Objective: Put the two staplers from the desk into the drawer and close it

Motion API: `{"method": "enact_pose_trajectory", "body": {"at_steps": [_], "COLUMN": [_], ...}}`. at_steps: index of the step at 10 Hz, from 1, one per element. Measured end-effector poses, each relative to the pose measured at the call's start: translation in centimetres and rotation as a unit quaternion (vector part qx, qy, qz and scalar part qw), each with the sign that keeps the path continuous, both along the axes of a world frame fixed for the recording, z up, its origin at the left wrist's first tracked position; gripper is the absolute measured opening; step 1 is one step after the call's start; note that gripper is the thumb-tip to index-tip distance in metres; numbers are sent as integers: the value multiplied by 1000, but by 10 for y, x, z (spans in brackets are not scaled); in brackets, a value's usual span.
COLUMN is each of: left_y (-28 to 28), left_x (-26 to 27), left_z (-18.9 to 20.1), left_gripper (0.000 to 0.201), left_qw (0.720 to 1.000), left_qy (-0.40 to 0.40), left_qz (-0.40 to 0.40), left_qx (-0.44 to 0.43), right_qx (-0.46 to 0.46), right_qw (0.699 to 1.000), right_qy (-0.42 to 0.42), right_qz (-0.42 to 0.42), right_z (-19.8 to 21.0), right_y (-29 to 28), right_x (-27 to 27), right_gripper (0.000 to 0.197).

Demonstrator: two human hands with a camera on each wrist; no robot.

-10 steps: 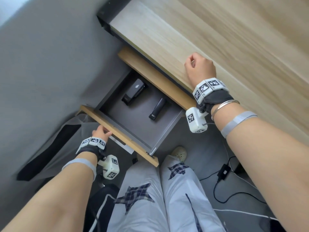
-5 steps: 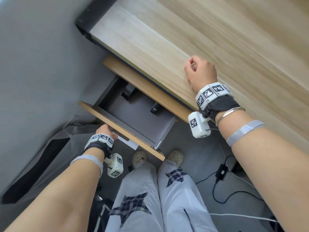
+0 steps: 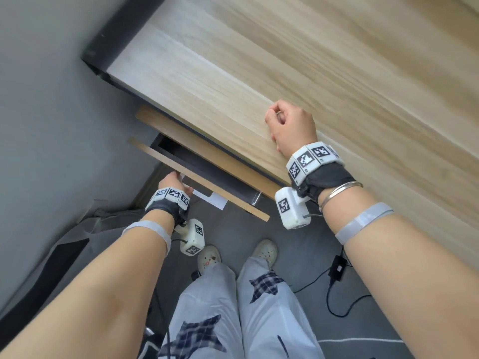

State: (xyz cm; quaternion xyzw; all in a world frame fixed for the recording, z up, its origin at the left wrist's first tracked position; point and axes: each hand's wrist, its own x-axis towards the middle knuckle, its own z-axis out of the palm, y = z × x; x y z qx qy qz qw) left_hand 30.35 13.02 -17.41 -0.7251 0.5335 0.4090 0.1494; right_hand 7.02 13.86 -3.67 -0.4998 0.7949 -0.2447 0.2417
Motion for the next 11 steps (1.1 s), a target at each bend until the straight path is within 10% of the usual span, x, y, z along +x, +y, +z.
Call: {"method": "enact_pose_trajectory", "body": {"at_steps": [11], "left_y": [-39], "left_x": [-38], "left_z": [25], "left_gripper": [42], "left_qw": [986], "left_qy": [-26], "left_qz": [-140], "left_qx": [89], "right_qx": [60], "right_qw": [993], "right_qy": [-99], "right_qz": [-14], "right_z": [14], "right_y": [0], "right_x": [-2], "right_gripper": [19]}}
